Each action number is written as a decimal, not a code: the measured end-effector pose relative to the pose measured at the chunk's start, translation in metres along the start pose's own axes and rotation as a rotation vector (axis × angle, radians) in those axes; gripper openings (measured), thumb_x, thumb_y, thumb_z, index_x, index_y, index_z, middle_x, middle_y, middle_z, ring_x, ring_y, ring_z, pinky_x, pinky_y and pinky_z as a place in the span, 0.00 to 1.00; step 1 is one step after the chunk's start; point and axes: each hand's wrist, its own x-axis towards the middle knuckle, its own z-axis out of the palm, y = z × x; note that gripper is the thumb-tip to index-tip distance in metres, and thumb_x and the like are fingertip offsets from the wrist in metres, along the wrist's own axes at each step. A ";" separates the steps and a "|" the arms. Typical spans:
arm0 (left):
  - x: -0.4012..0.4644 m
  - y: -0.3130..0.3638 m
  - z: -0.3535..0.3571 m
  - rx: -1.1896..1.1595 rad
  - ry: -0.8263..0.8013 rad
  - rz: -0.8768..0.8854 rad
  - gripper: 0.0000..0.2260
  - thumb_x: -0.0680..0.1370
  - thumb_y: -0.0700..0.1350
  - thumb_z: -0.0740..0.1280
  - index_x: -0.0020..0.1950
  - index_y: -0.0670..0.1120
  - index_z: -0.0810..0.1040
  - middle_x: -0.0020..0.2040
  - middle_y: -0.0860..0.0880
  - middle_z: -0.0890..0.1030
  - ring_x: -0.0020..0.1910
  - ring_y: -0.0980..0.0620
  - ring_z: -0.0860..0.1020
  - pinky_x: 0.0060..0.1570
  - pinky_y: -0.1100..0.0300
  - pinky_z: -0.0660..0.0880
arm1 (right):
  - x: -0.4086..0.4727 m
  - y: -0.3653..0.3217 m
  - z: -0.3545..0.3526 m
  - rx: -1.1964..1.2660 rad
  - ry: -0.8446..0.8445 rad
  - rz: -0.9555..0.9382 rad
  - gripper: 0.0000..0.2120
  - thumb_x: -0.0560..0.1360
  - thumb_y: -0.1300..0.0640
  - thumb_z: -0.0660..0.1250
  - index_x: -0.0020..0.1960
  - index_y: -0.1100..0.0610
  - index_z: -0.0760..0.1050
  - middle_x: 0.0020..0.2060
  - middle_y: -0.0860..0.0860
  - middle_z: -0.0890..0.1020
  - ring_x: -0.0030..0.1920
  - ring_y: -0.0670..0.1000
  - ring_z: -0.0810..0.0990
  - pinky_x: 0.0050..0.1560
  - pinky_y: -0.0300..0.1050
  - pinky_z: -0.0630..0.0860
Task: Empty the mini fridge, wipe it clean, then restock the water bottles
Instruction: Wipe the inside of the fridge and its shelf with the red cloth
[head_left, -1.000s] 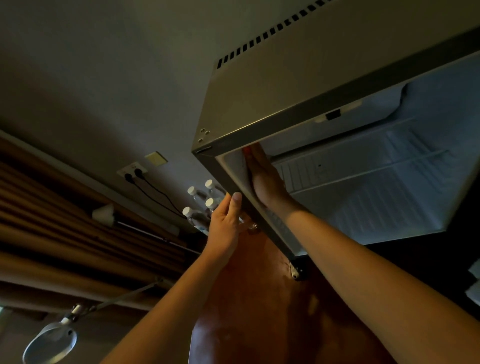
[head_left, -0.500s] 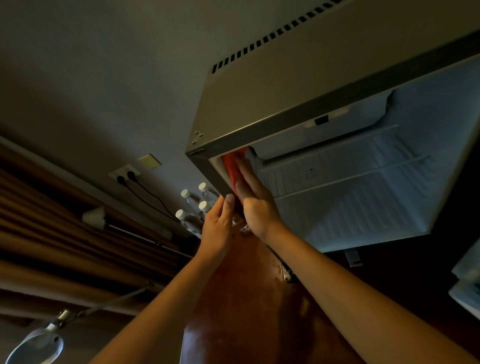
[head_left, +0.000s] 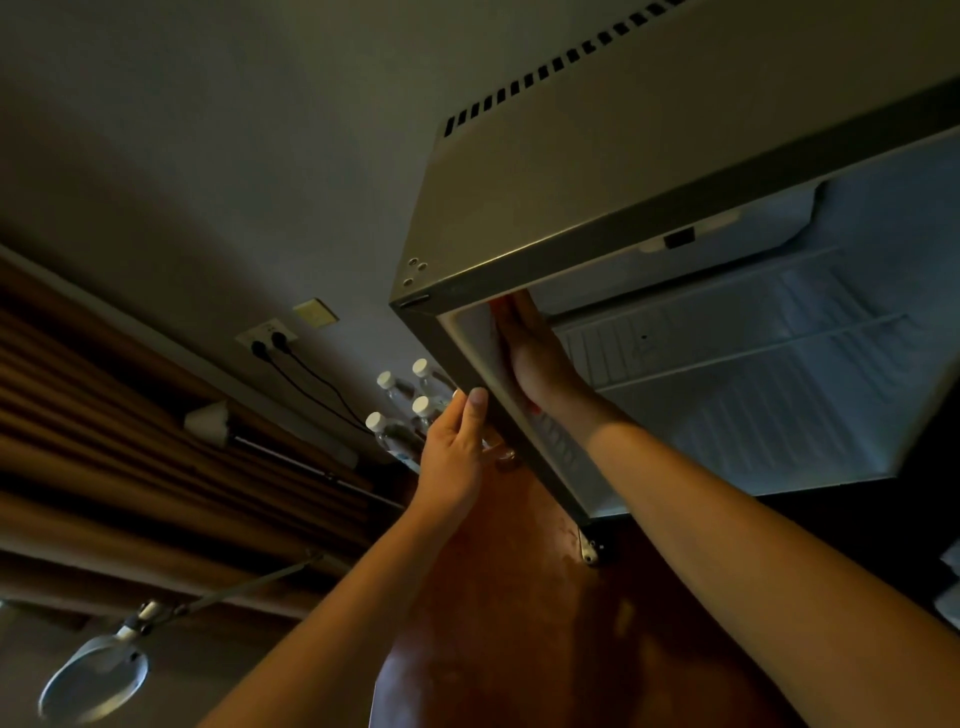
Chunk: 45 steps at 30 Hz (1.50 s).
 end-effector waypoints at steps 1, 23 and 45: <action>0.000 0.000 0.000 -0.008 0.001 -0.001 0.19 0.79 0.54 0.56 0.55 0.40 0.76 0.48 0.46 0.82 0.47 0.53 0.83 0.44 0.64 0.79 | -0.003 -0.001 -0.001 0.006 -0.003 0.003 0.26 0.80 0.33 0.46 0.75 0.38 0.58 0.66 0.52 0.74 0.65 0.54 0.74 0.69 0.62 0.67; 0.002 -0.004 0.000 -0.058 0.004 -0.001 0.17 0.78 0.55 0.57 0.54 0.45 0.77 0.49 0.50 0.84 0.50 0.54 0.83 0.45 0.60 0.81 | -0.021 -0.007 0.003 -0.040 -0.014 -0.116 0.26 0.81 0.39 0.47 0.74 0.49 0.63 0.61 0.51 0.75 0.48 0.38 0.74 0.44 0.31 0.69; 0.000 -0.002 0.001 -0.025 0.036 -0.001 0.17 0.76 0.60 0.58 0.53 0.52 0.79 0.52 0.44 0.83 0.54 0.45 0.81 0.53 0.47 0.80 | -0.063 0.016 0.011 0.205 -0.003 -0.114 0.20 0.84 0.53 0.53 0.74 0.38 0.61 0.73 0.43 0.66 0.70 0.37 0.66 0.71 0.42 0.68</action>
